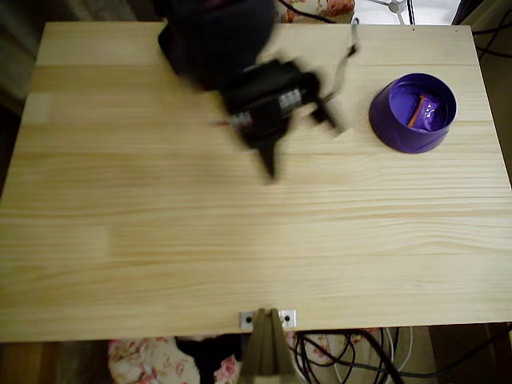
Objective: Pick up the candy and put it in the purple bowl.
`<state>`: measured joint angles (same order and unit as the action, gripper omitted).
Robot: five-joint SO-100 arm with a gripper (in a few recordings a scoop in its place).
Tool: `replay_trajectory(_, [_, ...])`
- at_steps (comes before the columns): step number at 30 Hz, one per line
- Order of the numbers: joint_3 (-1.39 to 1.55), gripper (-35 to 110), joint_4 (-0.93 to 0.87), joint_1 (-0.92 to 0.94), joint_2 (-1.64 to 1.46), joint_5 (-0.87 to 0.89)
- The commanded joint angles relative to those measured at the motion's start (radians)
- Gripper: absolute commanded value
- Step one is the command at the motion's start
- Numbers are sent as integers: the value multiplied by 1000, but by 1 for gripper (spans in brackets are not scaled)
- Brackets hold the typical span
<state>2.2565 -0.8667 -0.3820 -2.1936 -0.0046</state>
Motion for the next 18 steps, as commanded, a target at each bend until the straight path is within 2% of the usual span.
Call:
replay_trajectory(1, [58,0,21,245,-97,-91])
replay_trajectory(6, [232,0,120,385,-137,-132])
replay_trajectory(11, [476,0,224,388,-291,-123])
replay_trajectory(15, [724,0,244,353,-617,-121])
replay_trajectory(18, [862,0,120,331,-968,-132])
